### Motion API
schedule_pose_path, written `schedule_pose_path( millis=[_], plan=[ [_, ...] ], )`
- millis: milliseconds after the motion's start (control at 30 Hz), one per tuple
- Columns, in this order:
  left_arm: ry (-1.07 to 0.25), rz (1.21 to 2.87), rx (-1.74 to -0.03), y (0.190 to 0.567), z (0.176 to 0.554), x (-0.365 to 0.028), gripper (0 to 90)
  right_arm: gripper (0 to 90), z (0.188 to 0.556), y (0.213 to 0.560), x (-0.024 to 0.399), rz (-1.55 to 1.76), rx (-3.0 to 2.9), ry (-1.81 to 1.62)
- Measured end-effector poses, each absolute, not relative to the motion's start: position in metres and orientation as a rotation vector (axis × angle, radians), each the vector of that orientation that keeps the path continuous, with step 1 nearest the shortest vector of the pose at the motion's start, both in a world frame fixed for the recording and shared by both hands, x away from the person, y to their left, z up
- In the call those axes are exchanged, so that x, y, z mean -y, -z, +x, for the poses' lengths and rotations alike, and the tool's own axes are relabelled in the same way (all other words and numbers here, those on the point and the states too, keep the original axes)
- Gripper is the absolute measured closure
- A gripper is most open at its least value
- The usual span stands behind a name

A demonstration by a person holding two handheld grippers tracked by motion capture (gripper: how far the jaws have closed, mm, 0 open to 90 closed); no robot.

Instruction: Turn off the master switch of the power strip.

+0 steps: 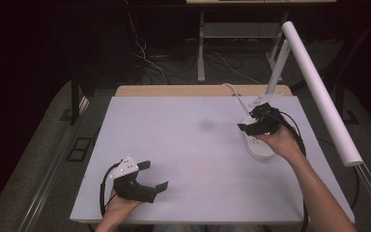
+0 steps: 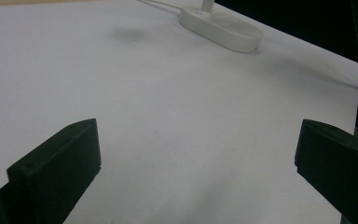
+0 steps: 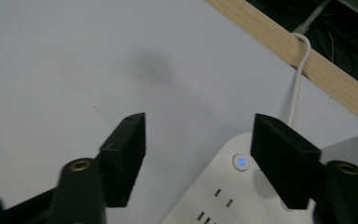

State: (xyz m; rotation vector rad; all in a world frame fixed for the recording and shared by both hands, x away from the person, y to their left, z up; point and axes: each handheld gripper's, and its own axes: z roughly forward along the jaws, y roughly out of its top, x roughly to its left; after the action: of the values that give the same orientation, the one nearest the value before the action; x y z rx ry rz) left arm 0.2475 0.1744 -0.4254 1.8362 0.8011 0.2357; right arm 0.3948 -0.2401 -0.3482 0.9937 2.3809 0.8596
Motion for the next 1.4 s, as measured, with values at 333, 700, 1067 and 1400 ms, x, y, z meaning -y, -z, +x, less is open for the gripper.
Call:
schedule_pose_path(
  millis=[333, 700, 1067, 1400],
  plan=[
    [-0.243, 1.828, -0.78, 0.425, 0.247, -0.172, 0.0, 68.0, 0.41, 0.36, 0.241, 1.019, -2.336, -0.801],
    [-0.247, 1.84, -0.775, 0.425, 0.247, -0.172, 0.0, 87.7, 0.424, 0.368, 0.245, 1.051, -2.328, -0.757],
    [-0.244, 1.846, -0.774, 0.425, 0.248, -0.172, 0.0, 89.1, 0.43, 0.381, 0.239, 1.047, -2.333, -0.682],
    [-0.248, 1.844, -0.773, 0.425, 0.248, -0.173, 0.0, 89.2, 0.436, 0.393, 0.234, 1.041, -2.344, -0.59]
  ],
)
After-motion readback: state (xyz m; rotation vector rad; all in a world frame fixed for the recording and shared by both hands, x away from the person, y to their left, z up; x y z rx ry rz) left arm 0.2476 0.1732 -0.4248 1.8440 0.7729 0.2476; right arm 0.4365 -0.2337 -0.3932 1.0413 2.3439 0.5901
